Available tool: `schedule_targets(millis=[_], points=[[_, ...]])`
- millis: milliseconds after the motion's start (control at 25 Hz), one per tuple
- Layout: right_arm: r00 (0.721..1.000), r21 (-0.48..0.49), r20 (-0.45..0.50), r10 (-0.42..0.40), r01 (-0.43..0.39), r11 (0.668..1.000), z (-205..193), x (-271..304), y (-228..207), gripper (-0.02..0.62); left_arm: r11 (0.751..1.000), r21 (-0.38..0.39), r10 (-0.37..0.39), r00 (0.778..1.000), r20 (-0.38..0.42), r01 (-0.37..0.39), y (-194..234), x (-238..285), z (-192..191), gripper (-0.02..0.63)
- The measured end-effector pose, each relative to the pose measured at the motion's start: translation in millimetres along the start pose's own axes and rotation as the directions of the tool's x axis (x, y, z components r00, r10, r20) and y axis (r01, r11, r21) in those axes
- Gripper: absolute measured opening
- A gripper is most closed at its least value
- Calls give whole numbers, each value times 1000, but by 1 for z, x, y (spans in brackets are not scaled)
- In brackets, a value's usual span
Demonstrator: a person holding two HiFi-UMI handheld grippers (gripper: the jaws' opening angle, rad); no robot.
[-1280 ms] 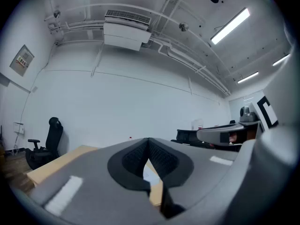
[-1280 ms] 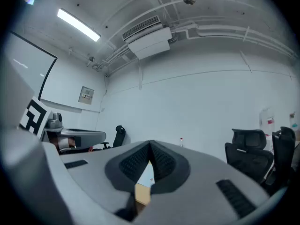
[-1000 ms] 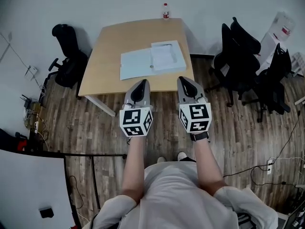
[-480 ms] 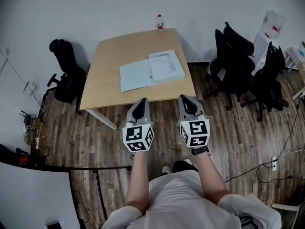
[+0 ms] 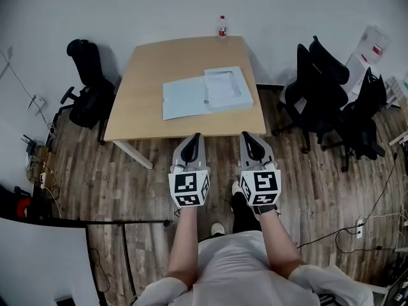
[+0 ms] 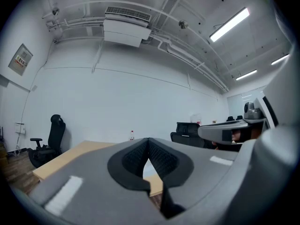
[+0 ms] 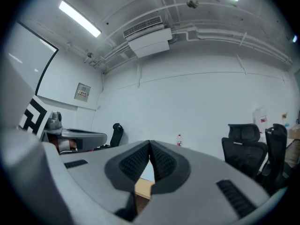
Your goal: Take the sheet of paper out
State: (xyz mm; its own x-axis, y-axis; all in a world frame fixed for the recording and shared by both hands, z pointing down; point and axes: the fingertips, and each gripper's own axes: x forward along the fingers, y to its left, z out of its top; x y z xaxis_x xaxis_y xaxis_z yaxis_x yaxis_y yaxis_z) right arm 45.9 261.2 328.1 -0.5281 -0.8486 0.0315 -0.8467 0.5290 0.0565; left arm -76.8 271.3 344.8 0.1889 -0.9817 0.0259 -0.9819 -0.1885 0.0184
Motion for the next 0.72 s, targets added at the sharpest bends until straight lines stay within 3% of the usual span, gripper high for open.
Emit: schedule_targets(millis=[320,720], points=[[998,23,2,66,-66,998,-9,93,-28,12,996,57,67,997,-25,-66,35,86,0,9],[993,43,5,115,-115,992,0,214,-87,12,997,31,69,997,-30,-68,65,216,10,9]])
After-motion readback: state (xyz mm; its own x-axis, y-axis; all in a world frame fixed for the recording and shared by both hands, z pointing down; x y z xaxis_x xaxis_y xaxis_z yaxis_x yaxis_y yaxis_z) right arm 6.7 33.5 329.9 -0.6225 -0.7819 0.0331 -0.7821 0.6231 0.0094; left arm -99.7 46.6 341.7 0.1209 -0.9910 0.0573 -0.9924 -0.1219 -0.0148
